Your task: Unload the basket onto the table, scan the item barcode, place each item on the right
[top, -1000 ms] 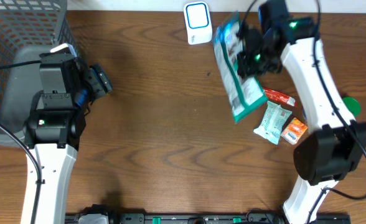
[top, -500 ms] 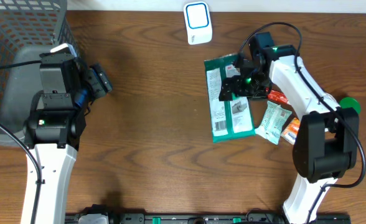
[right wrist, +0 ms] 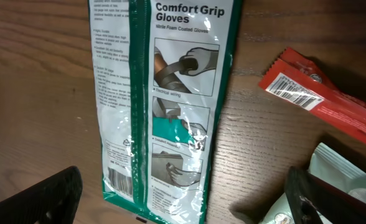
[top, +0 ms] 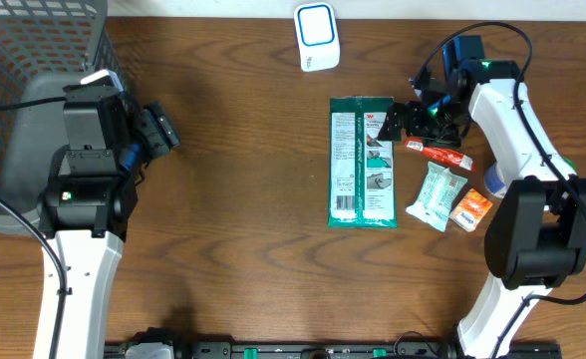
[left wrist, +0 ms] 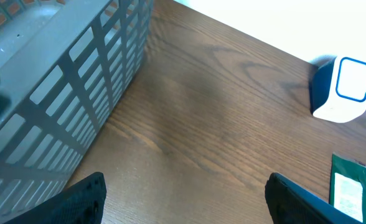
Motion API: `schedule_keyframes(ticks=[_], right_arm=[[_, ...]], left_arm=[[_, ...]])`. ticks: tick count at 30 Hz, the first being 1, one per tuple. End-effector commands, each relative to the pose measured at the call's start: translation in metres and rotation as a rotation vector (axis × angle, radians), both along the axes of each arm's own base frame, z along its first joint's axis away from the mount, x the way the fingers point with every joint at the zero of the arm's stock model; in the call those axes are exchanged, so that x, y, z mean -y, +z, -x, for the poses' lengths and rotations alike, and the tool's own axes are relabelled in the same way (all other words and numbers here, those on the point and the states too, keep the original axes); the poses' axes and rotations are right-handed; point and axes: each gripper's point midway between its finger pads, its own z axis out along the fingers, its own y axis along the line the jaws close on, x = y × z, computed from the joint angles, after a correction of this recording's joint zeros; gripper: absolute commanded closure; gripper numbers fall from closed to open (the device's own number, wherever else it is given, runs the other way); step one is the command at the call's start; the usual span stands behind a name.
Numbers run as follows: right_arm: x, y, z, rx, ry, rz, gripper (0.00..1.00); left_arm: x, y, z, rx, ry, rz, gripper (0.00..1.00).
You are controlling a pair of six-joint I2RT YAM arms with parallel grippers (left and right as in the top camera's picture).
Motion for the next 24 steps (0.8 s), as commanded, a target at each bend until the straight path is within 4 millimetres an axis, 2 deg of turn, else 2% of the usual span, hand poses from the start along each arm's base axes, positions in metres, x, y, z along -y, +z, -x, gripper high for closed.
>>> schedule_keyframes(ticks=[1,13,15,16,18,20,24], right_arm=[[-0.001,0.011,-0.004,0.026,-0.011,-0.007,0.01],[-0.002,0.009,-0.003,0.02,-0.007,-0.006,0.01],[0.0,0.019,-0.003,0.046,-0.012,-0.008,0.01],[0.0,0.028,-0.003,0.068,-0.012,-0.009,0.01],[-0.003,0.059,-0.001,0.148,-0.004,-0.011,0.01],[0.003,0.09,0.003,0.238,-0.008,0.039,0.01],[0.014,0.171,0.022,0.471,-0.036,0.088,0.01]], left_arm=[[-0.005,0.004,-0.001,0.006,0.013,-0.018,0.18],[-0.005,0.004,-0.001,0.006,0.013,-0.018,0.18],[-0.005,0.004,-0.001,0.006,0.013,-0.018,0.17],[-0.005,0.004,-0.001,0.006,0.013,-0.018,0.18],[-0.005,0.004,-0.001,0.006,0.013,-0.018,0.17],[-0.005,0.004,-0.001,0.006,0.013,-0.018,0.18],[-0.005,0.004,-0.001,0.006,0.013,-0.018,0.18]])
